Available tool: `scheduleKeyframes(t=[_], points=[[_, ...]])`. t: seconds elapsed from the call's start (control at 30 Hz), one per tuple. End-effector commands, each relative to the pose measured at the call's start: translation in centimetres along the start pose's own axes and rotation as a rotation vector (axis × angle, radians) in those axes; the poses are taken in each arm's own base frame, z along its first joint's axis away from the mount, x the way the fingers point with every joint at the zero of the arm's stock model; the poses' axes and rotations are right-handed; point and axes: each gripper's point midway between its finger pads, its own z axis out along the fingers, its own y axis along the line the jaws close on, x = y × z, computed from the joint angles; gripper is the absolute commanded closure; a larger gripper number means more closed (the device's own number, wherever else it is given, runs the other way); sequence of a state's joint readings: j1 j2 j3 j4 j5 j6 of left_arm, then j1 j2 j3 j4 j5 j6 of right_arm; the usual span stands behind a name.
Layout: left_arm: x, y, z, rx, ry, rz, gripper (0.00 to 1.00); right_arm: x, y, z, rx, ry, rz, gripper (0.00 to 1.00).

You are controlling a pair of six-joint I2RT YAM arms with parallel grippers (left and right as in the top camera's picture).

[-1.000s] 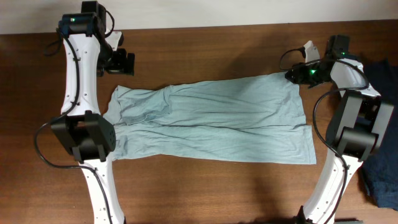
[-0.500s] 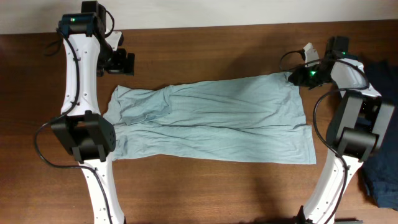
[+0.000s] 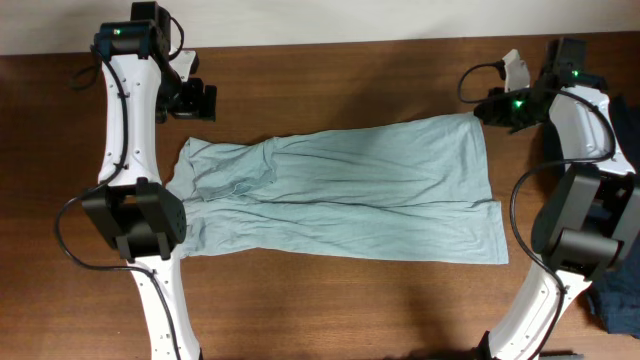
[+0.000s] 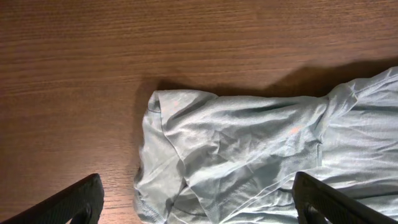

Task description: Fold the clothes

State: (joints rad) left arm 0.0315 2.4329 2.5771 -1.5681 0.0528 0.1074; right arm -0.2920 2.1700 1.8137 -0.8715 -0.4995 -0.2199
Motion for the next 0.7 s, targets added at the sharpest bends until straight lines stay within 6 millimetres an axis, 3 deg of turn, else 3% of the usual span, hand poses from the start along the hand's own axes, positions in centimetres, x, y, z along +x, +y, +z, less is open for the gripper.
scheduleKeyframes(t=[0.0, 0.2, 0.37, 0.67], points=[[0.2, -0.3, -0.1, 0.012, 0.007, -0.007, 0.04, 0.6, 1.1, -1.0, -0.023, 0.025, 0.013, 0.96], [0.6, 0.1, -0.6, 0.011, 0.013, -0.019, 0.05, 3.1, 1.8, -1.6, -0.029, 0.125, 0.117, 0.96], [1.1, 0.1, -0.9, 0.013, 0.027, -0.021, 0.05, 6.4, 1.6, -2.2, 0.022, 0.26, 0.202, 0.96], [1.0, 1.1, -2.6, 0.008, -0.015, -0.042, 0.04, 9.6, 1.5, -3.4, 0.081, 0.398, 0.262, 0.96]])
